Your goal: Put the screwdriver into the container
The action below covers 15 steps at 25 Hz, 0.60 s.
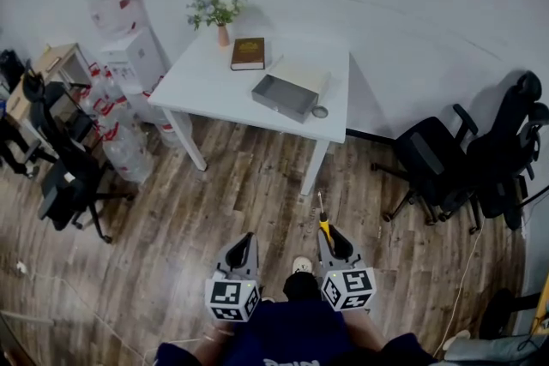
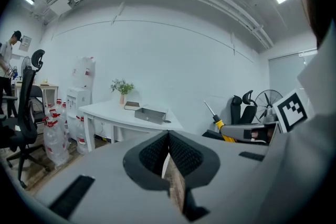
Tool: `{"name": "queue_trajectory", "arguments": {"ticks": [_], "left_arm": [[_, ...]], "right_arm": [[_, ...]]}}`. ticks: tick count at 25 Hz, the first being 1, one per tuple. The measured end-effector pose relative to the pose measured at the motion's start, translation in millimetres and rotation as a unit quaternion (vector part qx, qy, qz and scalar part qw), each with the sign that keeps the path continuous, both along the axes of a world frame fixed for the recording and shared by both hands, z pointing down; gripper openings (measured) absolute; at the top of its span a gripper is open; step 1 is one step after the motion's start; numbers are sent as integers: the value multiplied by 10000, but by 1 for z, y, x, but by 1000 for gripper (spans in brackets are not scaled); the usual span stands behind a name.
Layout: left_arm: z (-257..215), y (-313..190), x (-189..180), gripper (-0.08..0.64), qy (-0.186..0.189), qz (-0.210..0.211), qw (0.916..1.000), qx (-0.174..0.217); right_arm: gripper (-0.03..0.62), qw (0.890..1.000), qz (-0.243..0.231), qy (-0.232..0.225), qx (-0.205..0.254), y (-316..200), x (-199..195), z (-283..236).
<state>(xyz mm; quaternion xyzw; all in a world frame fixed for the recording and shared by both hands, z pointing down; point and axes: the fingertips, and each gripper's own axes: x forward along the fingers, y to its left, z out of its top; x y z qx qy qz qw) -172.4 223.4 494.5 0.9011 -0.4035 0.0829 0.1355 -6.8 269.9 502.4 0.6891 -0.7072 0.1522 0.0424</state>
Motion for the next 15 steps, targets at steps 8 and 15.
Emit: {"name": "queue_trajectory", "arguments": {"ticks": [8,15], "left_arm": [[4,-57,50,17,-68,-350,9993,-104],[7,-91,104,17,-31,-439,9990,-106]], "right_arm": [[95,9994,-343,-54,-13,-78,54,1],[95,9988,-470,-103,-29,-120,105,5]]}}
